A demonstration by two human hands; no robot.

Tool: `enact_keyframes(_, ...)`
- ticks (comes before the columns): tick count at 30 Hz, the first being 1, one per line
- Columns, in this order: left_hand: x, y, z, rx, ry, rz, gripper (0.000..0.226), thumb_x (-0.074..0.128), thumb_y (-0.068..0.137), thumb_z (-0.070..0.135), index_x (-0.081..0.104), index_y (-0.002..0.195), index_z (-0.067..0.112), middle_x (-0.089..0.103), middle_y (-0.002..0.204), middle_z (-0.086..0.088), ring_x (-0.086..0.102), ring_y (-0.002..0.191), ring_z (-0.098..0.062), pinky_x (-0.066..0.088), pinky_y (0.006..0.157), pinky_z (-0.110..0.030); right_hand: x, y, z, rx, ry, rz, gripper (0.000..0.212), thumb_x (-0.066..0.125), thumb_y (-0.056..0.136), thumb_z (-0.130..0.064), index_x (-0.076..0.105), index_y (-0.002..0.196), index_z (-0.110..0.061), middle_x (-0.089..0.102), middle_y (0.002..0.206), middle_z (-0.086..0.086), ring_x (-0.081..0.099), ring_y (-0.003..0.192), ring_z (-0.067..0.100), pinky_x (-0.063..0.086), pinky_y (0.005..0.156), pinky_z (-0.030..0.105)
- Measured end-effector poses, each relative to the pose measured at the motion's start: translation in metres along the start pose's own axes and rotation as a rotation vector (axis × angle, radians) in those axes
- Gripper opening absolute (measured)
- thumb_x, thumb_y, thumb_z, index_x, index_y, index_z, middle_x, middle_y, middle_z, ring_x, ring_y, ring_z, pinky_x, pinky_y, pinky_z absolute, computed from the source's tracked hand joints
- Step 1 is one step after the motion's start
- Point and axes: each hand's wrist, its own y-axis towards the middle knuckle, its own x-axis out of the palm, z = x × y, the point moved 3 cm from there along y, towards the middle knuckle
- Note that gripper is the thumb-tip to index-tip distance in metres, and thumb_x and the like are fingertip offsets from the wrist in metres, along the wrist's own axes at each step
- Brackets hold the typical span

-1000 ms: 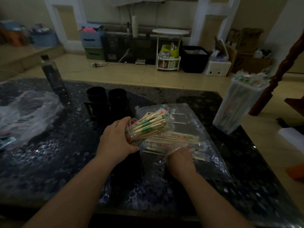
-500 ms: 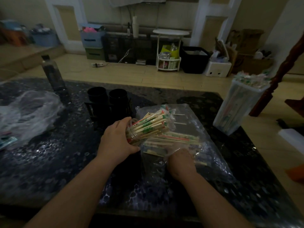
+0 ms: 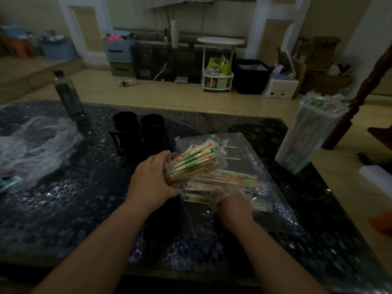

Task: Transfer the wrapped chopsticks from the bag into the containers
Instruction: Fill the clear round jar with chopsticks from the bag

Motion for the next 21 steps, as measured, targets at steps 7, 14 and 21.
enact_keyframes(7,0.000,0.000,-0.001,-0.012,0.008,-0.012,0.110,0.090,0.052,0.046,0.034,0.145,0.029,0.047,0.137,0.003,0.045,0.123,-0.023,0.041,0.103,-0.042,-0.001,-0.003,-0.004,0.038,0.004,-0.047,0.028,0.047,0.095,-0.013,0.069,0.112,-0.012,0.066,0.113,0.012,0.062,0.100,0.028,0.048,0.088,0.033)
enact_keyframes(14,0.000,-0.001,0.000,-0.012,0.001,-0.017,0.108,0.090,0.054,0.044,0.034,0.145,0.029,0.048,0.136,0.003,0.044,0.123,-0.023,0.040,0.103,-0.039,-0.003,-0.010,-0.007,-0.016,-0.142,-0.065,0.034,0.046,0.089,-0.011,0.066,0.117,-0.011,0.063,0.121,0.013,0.057,0.113,0.031,0.043,0.101,0.037)
enact_keyframes(21,0.000,-0.002,-0.001,-0.019,0.000,-0.026,0.107,0.088,0.053,0.047,0.034,0.144,0.031,0.048,0.134,0.004,0.045,0.121,-0.023,0.042,0.101,-0.041,-0.014,-0.018,-0.004,-0.009,-0.175,-0.129,0.030,0.046,0.091,-0.014,0.065,0.114,-0.009,0.063,0.121,0.014,0.057,0.113,0.029,0.047,0.097,0.037)
